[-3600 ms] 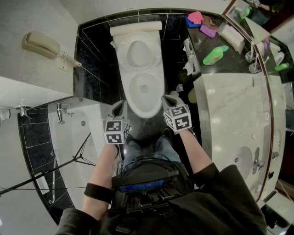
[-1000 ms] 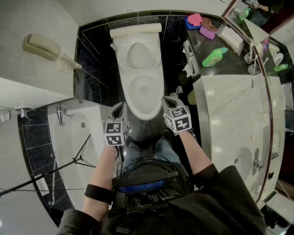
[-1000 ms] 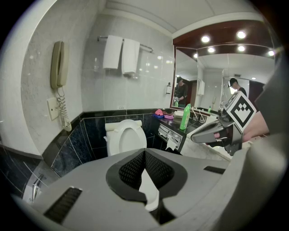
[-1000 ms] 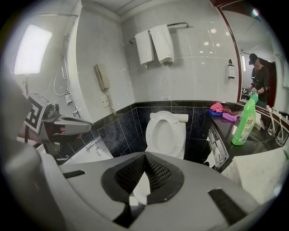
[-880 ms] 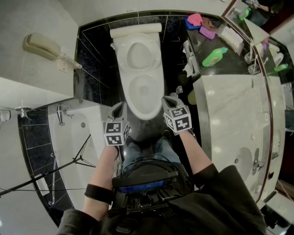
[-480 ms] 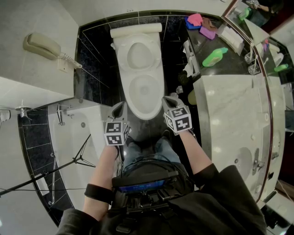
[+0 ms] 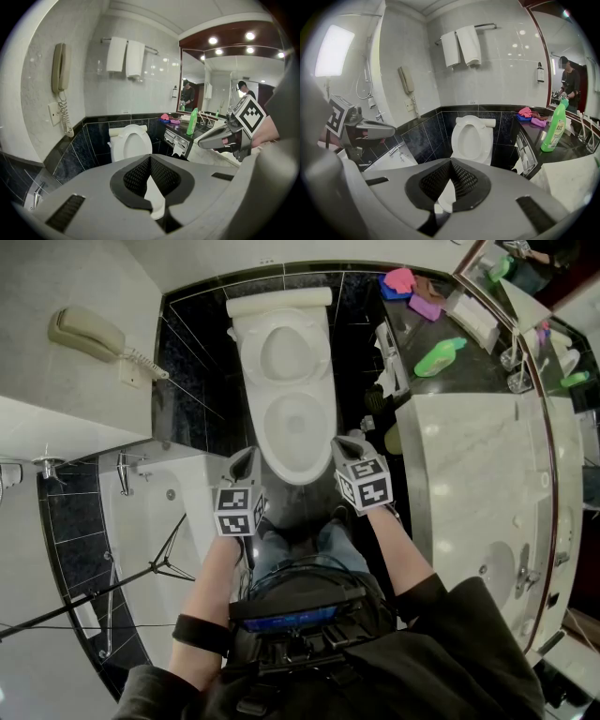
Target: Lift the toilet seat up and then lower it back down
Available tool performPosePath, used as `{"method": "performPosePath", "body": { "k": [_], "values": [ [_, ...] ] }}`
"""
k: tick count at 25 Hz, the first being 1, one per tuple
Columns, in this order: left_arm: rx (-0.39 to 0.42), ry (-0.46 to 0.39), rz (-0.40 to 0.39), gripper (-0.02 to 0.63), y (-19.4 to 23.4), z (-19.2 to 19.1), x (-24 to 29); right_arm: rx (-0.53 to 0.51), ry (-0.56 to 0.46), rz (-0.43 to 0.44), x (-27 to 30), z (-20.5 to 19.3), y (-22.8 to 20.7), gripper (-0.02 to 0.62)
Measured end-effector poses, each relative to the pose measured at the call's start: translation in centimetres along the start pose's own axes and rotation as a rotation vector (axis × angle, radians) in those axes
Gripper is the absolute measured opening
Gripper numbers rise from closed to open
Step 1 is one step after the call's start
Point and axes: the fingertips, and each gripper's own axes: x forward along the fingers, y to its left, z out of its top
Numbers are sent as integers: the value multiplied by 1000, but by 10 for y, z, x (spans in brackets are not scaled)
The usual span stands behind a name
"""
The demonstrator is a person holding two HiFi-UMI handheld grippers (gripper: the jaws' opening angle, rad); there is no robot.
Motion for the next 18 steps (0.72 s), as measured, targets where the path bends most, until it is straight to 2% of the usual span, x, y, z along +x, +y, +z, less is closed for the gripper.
{"method": "performPosePath", "body": {
  "k": [18],
  "values": [
    [-2,3,0,8,3,1,5,-2,9,4,2,3,-1,6]
  ]
}}
